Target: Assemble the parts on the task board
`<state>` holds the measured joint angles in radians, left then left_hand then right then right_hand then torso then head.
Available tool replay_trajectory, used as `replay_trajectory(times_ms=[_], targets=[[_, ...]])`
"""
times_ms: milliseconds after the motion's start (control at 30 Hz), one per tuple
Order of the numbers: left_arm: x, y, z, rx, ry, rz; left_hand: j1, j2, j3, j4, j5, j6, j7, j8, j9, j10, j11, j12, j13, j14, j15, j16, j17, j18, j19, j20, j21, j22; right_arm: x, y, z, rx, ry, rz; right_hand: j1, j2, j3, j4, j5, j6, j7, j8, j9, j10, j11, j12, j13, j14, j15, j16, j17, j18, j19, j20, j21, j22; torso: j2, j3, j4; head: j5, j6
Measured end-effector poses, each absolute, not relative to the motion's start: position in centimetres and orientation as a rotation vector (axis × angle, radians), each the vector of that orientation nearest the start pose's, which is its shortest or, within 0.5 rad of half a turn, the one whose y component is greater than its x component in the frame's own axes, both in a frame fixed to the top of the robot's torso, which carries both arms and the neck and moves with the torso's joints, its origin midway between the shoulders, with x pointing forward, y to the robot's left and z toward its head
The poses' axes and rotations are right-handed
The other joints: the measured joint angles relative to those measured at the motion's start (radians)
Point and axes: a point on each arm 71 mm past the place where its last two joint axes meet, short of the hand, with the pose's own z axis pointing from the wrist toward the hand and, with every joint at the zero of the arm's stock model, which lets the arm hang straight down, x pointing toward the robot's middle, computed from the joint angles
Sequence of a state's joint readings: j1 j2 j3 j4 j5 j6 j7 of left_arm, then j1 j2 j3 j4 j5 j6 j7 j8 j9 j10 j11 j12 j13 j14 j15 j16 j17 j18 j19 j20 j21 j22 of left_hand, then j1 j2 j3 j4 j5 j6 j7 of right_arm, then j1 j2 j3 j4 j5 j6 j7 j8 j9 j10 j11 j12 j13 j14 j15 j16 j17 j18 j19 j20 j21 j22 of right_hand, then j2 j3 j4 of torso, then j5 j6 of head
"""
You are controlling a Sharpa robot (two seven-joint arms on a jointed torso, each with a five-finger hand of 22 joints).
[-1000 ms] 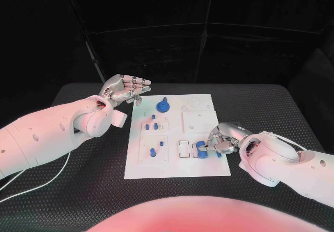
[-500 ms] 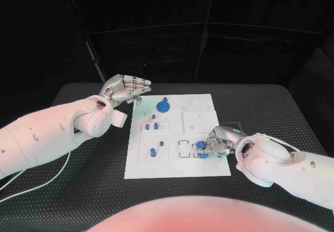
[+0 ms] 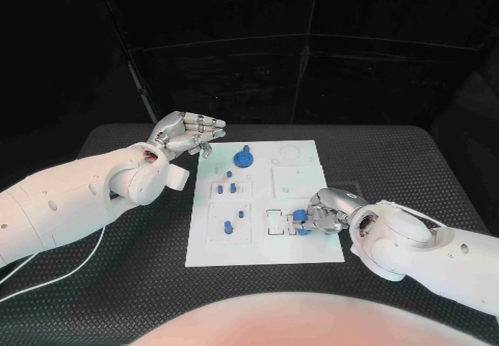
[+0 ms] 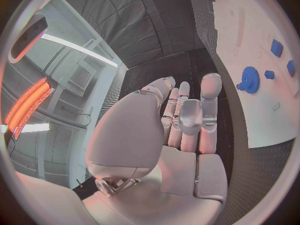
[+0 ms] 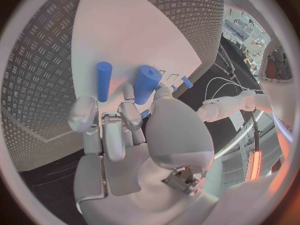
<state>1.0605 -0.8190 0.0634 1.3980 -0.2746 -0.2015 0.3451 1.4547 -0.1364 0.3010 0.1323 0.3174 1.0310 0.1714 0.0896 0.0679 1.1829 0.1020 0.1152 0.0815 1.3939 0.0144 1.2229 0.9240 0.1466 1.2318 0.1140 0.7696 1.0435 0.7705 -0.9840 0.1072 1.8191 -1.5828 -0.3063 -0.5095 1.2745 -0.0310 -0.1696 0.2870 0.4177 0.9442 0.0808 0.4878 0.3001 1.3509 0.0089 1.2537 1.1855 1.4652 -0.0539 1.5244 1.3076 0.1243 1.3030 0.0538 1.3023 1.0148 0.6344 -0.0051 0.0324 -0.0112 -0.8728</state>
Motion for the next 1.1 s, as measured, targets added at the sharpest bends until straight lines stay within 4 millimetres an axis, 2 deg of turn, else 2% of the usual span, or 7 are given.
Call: replay_trajectory(times_ms=[100, 233, 300, 800, 900, 1000, 1100], targets=[[49.4, 22.7, -21.9, -0.945, 1.542, -1.472, 0.000, 0.000, 0.000, 0.000, 0.000, 0.000, 0.000, 0.000, 0.000, 0.000, 0.000, 0.000, 0.000, 0.000, 0.000, 0.000, 0.000, 0.000, 0.000, 0.000, 0.000, 0.000, 36.0, -20.5, -28.6, 0.121, 1.977, 0.470, 0.029, 0.004, -0.001, -0.002, 0.058, -0.007, -0.003, 0.002, 0.003, 0.004, 0.004, 0.016, 0.023, 0.001, -0.006, 0.000, 0.000, 0.000, 0.000, 0.000, 0.000, 0.004, 0.000, 0.0005, -0.0003, 0.001, 0.000], [49.4, 22.7, -22.0, -0.947, 1.544, -1.472, -0.002, -0.002, 0.000, 0.000, 0.000, 0.000, 0.000, 0.000, 0.000, 0.000, 0.000, 0.000, 0.000, 0.000, 0.000, 0.000, 0.000, 0.000, 0.000, 0.000, -0.004, 0.000, 35.3, -20.2, -28.1, 0.154, 1.959, 0.506, 0.071, 0.000, 0.010, -0.018, 0.100, -0.012, -0.005, 0.003, 0.003, 0.004, 0.003, 0.016, 0.033, 0.000, -0.008, 0.006, 0.000, -0.001, 0.004, -0.004, 0.006, 0.009, -0.001, 0.0005, -0.0005, 0.001, 0.000], [49.4, 22.7, -22.1, -0.948, 1.545, -1.472, -0.004, -0.004, 0.000, 0.000, 0.000, 0.000, 0.000, 0.000, 0.000, 0.000, 0.000, 0.000, 0.000, 0.000, 0.000, 0.000, 0.000, 0.000, 0.000, 0.000, -0.005, 0.000, 35.1, -20.1, -27.8, 0.171, 1.948, 0.522, 0.083, 0.001, 0.010, -0.019, 0.118, -0.012, -0.005, 0.003, 0.003, 0.022, -0.014, 0.016, 0.038, -0.001, -0.008, 0.006, 0.000, -0.016, 0.004, -0.004, 0.006, 0.013, -0.001, 0.0005, -0.0006, 0.001, 0.000], [49.3, 22.6, -22.3, -0.950, 1.550, -1.475, -0.004, -0.004, 0.000, 0.000, 0.000, 0.000, 0.000, 0.000, 0.000, 0.000, 0.000, 0.000, 0.000, 0.000, 0.000, 0.000, 0.000, 0.000, 0.000, 0.000, -0.005, 0.000, 35.0, -17.5, -27.6, 0.261, 1.936, 0.633, 0.084, 0.000, 0.003, -0.014, 0.135, -0.012, -0.005, 0.003, 0.003, 0.029, -0.014, 0.016, 0.041, -0.002, -0.009, 0.010, 0.000, -0.016, 0.003, -0.003, 0.006, 0.014, -0.001, -0.0015, 0.0007, 0.005, 0.000], [49.3, 22.5, -22.3, -0.950, 1.551, -1.476, -0.004, -0.004, 0.000, 0.000, 0.000, 0.000, 0.000, 0.000, 0.000, 0.000, 0.000, 0.000, 0.000, 0.000, 0.000, 0.000, 0.000, 0.000, 0.000, 0.000, -0.005, 0.000, 35.2, -17.0, -27.9, 0.266, 1.945, 0.643, 0.072, 0.012, -0.010, -0.002, 0.110, -0.012, -0.005, 0.009, 0.003, 0.029, -0.014, 0.016, 0.044, -0.002, -0.009, 0.010, 0.000, -0.016, 0.003, -0.003, 0.006, 0.012, 0.000, -0.0018, 0.0013, 0.006, 0.000], [49.3, 22.5, -22.3, -0.950, 1.551, -1.477, -0.006, -0.002, 0.000, 0.000, 0.000, 0.000, 0.000, 0.000, 0.000, 0.000, 0.000, 0.000, 0.000, 0.000, 0.000, 0.000, 0.000, 0.000, -0.002, 0.002, -0.005, 0.000, 35.4, -16.5, -28.2, 0.267, 1.958, 0.645, 0.040, 0.040, -0.028, 0.003, 0.058, -0.009, -0.002, 0.012, 0.005, 0.027, -0.013, 0.015, 0.043, -0.002, -0.009, 0.010, 0.000, -0.016, 0.001, -0.006, 0.006, 0.000, 0.000, -0.0021, 0.0020, 0.007, 0.000], [49.3, 22.5, -22.3, -0.950, 1.552, -1.477, -0.008, 0.000, 0.000, 0.000, 0.000, 0.000, 0.000, 0.000, 0.000, 0.000, 0.000, 0.000, 0.001, 0.000, 0.000, 0.000, 0.000, 0.000, -0.003, 0.003, -0.005, 0.000, 35.6, -16.3, -28.4, 0.264, 1.973, 0.640, -0.014, 0.051, -0.047, 0.003, -0.006, -0.006, -0.004, 0.016, 0.029, 0.023, -0.009, 0.008, 0.028, -0.002, -0.009, 0.010, 0.000, -0.016, -0.003, -0.005, 0.001, -0.009, 0.001, -0.0021, 0.0021, 0.009, 0.000]])
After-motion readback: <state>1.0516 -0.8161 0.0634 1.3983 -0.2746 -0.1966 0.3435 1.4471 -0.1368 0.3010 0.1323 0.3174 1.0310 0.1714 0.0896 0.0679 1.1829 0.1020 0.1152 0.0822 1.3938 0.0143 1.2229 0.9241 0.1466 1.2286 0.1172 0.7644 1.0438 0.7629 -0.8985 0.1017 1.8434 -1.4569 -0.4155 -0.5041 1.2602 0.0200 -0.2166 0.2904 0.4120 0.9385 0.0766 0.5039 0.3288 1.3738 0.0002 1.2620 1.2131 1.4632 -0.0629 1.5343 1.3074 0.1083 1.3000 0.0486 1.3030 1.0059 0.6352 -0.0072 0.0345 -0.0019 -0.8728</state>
